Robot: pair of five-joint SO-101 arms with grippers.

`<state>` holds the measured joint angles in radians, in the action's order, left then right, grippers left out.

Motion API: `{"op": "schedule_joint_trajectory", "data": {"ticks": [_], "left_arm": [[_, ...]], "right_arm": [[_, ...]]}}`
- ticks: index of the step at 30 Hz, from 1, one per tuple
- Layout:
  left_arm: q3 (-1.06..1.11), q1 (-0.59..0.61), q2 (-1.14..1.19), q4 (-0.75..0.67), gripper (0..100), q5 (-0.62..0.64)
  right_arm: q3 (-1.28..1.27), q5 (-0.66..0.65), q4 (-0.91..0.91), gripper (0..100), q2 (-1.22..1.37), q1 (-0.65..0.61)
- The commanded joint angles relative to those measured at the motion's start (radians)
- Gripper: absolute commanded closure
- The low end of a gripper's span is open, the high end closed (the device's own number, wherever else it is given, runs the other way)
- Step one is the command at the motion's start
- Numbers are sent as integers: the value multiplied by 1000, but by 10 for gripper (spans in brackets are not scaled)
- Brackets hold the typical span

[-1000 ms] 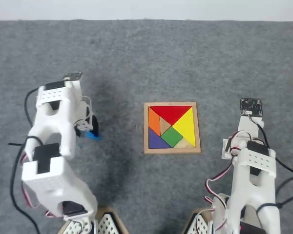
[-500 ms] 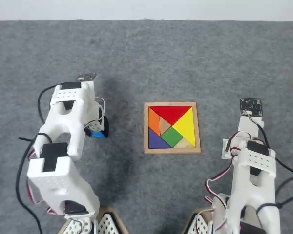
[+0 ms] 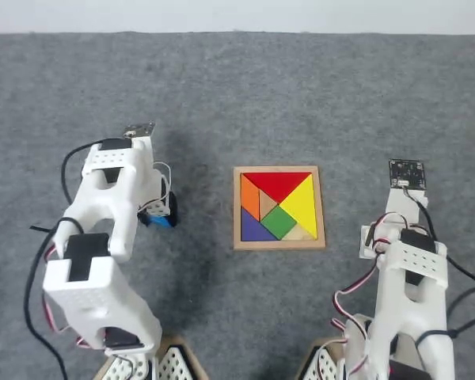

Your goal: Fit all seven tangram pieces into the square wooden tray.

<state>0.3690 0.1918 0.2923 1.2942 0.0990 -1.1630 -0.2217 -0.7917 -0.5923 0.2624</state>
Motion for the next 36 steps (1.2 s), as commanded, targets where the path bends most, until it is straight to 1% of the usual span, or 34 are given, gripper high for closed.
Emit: {"op": "schedule_joint_trajectory", "data": {"ticks": [1,6,11,14,17,19,21,24,29,32,36], "left_arm": [[1,-6,-12,-87,865,-55],[-2,-11,-12,-104,878,-164],[-4,-8,-14,-129,879,-351],[-4,-5,-14,-129,876,-428],[-4,-5,-14,-129,874,-456],[-4,-6,-12,-130,851,-457],[-4,-8,-11,-130,822,-486],[-4,-9,-8,-130,819,-503],[-4,-12,-15,-130,907,-511],[-13,-12,-14,-130,930,-563],[-24,-14,-15,-126,959,-583]], "right_arm": [[9,-12,18,873,-44,-8],[8,-12,18,873,-44,-8],[8,-12,18,873,-44,-8],[8,-12,18,873,-44,-8],[8,-12,18,873,-44,-8],[8,-12,18,873,-44,-8],[8,-12,18,873,-44,-8],[8,-12,18,873,-44,-8],[8,-12,18,873,-44,-8],[8,-12,18,873,-44,-8],[8,-12,18,873,-44,-8]]}}
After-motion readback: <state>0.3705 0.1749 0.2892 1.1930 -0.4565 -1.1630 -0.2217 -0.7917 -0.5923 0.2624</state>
